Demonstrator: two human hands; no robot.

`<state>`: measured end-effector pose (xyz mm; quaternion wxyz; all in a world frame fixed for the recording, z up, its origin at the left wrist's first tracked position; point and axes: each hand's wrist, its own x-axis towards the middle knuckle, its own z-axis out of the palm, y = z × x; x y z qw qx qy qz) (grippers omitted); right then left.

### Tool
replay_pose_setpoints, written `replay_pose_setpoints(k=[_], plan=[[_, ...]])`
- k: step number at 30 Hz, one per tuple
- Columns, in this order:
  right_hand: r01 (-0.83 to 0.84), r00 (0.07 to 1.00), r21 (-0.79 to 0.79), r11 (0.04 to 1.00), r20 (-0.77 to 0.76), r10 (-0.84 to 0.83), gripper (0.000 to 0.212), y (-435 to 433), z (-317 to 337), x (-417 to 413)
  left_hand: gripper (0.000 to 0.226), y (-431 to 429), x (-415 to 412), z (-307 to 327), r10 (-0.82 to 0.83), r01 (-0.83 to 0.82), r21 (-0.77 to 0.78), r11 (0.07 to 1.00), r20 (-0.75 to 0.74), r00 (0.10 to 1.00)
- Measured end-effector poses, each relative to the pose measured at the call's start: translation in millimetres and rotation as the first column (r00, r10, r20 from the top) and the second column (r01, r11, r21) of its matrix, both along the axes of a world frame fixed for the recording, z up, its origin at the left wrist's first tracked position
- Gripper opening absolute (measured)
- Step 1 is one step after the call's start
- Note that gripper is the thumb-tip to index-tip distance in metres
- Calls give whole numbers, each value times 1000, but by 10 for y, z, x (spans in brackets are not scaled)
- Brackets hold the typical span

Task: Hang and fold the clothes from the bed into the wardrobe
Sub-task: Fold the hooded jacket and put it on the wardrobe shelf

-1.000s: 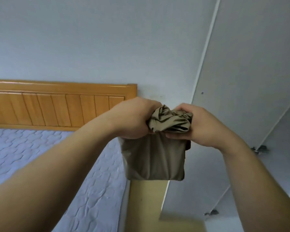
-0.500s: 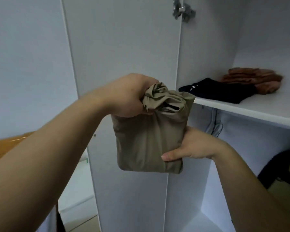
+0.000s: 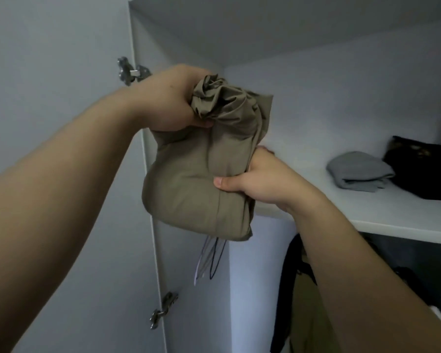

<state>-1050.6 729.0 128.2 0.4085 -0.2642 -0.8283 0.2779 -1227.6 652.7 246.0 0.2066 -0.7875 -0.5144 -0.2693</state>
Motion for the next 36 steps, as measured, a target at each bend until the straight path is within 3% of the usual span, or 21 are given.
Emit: replay_pose_setpoints(k=[5,8,14,18,21,22,23,25,26,27,29,30,33,34,36], plan=[[334,942,37,942,22,-335,50,96,213,445,20,355,321,101,-93,102,169,980,-59,994],[501,838,129,856,176,-517,56,190,321,645,24,587,455,59,-130,142,200,969,-73,989],[616,751,80,784,239,-615,50,274,410,818,26,1001,453,-65,-248,247,151,957,-16,969],[684,712,-3,730,223,-666,26,446,428,781,24,1173,496,-137,-272,270,263,926,-30,962],[767,572,241,595,163,-804,10,611,477,721,29,1348,573,-316,-275,290,477,829,-103,956],[742,573,265,616,226,-788,7,601,475,714,30,1402,608,-433,-265,299,509,807,-141,954],[718,545,337,609,271,-793,20,657,424,763,31,1460,640,-583,-254,303,508,806,-166,953],[701,538,300,647,372,-756,34,754,236,930,36,1641,678,-942,-246,313,372,874,-216,945],[720,563,204,663,386,-731,40,770,132,988,36,1705,682,-1108,-269,315,200,928,-226,936],[746,532,206,633,386,-753,45,834,39,1072,35,1766,682,-1245,-300,306,-7,952,-208,931],[743,569,159,650,363,-738,50,735,-46,1140,34,1856,664,-1389,-359,295,-394,871,-98,928],[742,575,152,653,355,-737,53,640,-60,1126,45,1864,642,-1372,-380,314,-506,803,-30,924],[720,650,92,688,259,-715,49,474,-128,1111,85,1809,579,-1183,-455,471,-602,645,192,869],[702,673,89,707,242,-699,44,410,-142,1063,90,1776,555,-1115,-474,489,-609,625,202,857],[691,675,106,715,259,-691,34,375,-186,994,97,1751,536,-1021,-461,401,-597,695,59,886]])
